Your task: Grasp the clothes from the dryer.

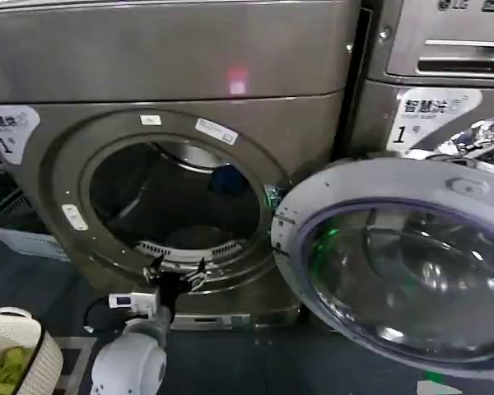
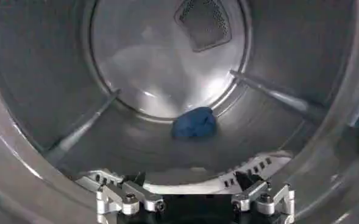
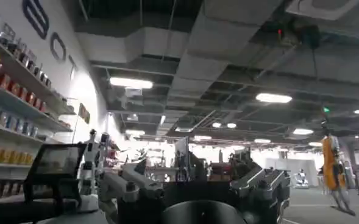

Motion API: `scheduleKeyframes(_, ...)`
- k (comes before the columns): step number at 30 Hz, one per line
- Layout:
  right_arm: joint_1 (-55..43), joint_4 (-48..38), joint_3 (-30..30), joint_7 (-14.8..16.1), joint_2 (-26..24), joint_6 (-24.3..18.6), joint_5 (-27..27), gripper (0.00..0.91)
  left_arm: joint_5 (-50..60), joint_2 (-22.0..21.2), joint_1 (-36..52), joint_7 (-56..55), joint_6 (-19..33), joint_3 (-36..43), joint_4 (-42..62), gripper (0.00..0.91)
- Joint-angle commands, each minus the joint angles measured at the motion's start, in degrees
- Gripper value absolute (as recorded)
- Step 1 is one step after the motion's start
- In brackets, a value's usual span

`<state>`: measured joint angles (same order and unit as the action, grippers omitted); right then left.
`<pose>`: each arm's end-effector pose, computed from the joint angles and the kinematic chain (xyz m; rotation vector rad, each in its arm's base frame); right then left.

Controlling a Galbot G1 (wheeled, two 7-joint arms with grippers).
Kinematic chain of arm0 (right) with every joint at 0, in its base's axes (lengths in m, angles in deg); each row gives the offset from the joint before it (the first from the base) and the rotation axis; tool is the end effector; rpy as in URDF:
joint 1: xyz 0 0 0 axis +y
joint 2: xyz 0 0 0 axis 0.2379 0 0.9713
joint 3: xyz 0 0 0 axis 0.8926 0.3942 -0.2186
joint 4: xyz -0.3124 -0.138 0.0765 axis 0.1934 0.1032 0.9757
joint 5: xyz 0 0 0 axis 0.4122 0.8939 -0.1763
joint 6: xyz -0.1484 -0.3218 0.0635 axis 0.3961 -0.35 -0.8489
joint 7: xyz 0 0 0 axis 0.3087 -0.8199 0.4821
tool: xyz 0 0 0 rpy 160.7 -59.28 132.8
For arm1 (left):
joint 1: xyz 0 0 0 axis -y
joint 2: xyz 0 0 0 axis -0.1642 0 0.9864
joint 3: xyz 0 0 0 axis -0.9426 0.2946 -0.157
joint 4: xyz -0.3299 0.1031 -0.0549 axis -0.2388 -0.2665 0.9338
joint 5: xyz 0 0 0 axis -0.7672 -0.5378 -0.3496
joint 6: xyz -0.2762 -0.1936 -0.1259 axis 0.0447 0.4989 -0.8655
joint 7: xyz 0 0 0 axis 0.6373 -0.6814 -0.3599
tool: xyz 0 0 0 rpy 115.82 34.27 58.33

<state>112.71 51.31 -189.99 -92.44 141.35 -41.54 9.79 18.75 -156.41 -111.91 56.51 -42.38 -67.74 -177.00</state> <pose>-0.2209 -0.4226 -0.1274 2.2283 1.8558 -0.4807 0.2542 -0.0149 -0.2042 -0.0839 -2.7955 -0.1817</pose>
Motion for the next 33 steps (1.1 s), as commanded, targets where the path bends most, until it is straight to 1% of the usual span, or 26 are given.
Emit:
scheduleKeyframes(1, 0.0, 0.0, 0.1, 0.0, 0.0, 0.0, 0.0, 0.907, 0.0, 0.0, 0.1, -0.1, -2.8, 0.0, 0.2, 0.907)
scheduleKeyframes(18, -0.2, 0.0, 0.4, 0.0, 0.1, -0.2, 0.3, 0.907, 0.1, -0.3, 0.5, 0.1, -2.8, 0.1, 0.9, 0.907)
scheduleKeyframes(22, -0.2, -0.1, 0.7, -0.8, 0.1, 0.1, 0.5, 0.907, 0.2, -0.3, 0.7, 0.1, -2.8, 0.0, 1.0, 0.907)
scheduleKeyframes(23, -0.1, -0.2, 0.8, -1.0, 0.1, 0.2, 1.5, 0.907, 0.2, -0.3, 0.8, 0.1, -2.8, -0.1, 1.0, 0.907)
scheduleKeyframes(25, -0.1, -0.4, 0.6, -1.0, 0.1, 0.0, 1.7, 0.907, 0.6, -0.4, 0.8, 0.5, -2.8, -0.4, 0.8, 0.907)
scheduleKeyframes(31, -0.1, -0.7, 0.7, -0.8, 0.2, -0.6, 1.8, 0.907, 6.8, -0.7, 2.3, 5.6, -2.8, -0.9, 2.5, 0.907)
scheduleKeyframes(32, -0.1, -0.7, 0.8, -0.8, 0.2, -0.6, 1.8, 0.907, 9.2, -0.7, 3.6, 7.8, -2.8, -0.9, 3.7, 0.907)
scheduleKeyframes(33, -0.1, -0.7, 0.8, -0.8, 0.1, -0.6, 1.8, 0.907, 13.9, -0.7, 4.4, 10.9, -2.8, -1.1, 4.4, 0.907)
